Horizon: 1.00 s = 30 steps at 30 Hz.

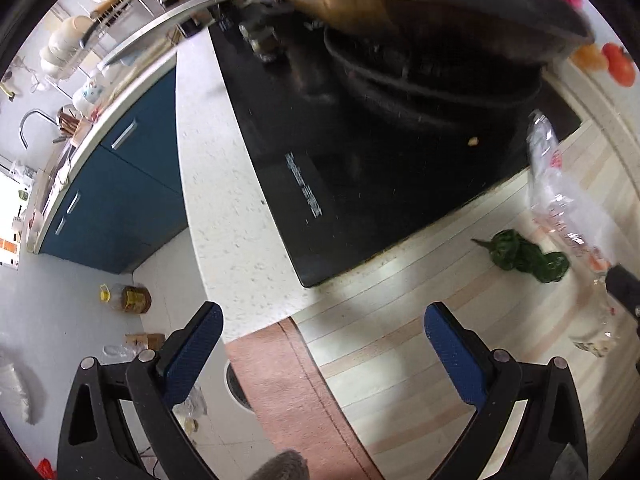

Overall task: Collect trash
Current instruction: 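Grasp the clear plastic bag with the right tool while the left tool grasps the green pepper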

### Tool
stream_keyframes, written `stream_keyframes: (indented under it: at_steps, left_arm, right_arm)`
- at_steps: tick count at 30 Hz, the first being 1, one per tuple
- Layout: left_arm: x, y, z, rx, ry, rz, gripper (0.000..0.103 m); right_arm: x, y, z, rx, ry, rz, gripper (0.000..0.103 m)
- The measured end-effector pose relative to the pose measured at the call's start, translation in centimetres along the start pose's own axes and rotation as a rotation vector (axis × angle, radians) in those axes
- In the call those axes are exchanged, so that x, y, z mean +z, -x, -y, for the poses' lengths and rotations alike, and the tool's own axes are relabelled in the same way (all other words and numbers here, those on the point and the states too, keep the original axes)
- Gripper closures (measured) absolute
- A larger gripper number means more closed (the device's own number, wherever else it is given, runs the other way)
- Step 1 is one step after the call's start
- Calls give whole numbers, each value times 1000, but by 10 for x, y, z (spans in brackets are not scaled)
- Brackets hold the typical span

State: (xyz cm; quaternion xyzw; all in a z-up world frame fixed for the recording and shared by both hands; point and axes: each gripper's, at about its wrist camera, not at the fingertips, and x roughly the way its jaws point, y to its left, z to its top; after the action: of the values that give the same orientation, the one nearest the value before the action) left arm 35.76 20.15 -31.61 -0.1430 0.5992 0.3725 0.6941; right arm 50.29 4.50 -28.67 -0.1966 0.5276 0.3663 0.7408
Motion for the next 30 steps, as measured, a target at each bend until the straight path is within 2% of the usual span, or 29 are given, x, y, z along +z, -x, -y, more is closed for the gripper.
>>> stream_keyframes:
  at_steps: [3,5,7,8,9,10,12,15,18,19,20,22,23,25,27,30]
  left_arm:
    - [-1,-21,-1,23,19,-35,0]
    - [1,-31,6,36,29,-54,0]
    - [0,-37,12,34,32,-69,0]
    - [0,-40,15,32,30,-75,0]
    - [0,-41,18,29,25,-77,0]
    - [0,-41,21,21,20,-77,0]
    - [0,-39,25,-6,12,-68,0]
    - [1,-33,37,-80,-30,-56,0]
    - [1,-25,52,-122,-101,-22,0]
    - [1,-23,57,-136,-116,-24,0]
    - [1,-23,62,-180,-107,-46,0]
    - [3,-26,64,-264,-56,-99,1]
    - [5,-32,64,-349,10,-160,1]
    - [8,-41,64,-458,118,-233,1]
    - [12,-48,68,-507,188,-278,1]
    - [21,-49,84,-521,215,-297,1]
  right_arm:
    - [13,-28,-1,-40,108,-46,15]
    - [17,-45,5,-52,121,-81,15]
    - [20,-58,12,-17,98,-114,18]
    - [20,-64,16,-3,82,-132,44]
    - [19,-69,19,8,69,-143,80]
    - [17,-74,25,28,40,-162,88]
    - [11,-71,40,63,-53,-139,99]
    - [-3,-58,61,94,-166,-84,102]
    - [-25,-34,83,106,-285,-17,102]
    - [-35,-24,91,100,-327,5,102]
    - [-41,-16,95,86,-351,22,102]
    - [-57,3,104,26,-394,62,102]
    - [-65,11,107,-1,-416,80,102]
    - [-80,24,114,-43,-461,106,102]
    - [-91,30,120,-79,-497,117,102]
    - [-103,24,129,-81,-578,100,102]
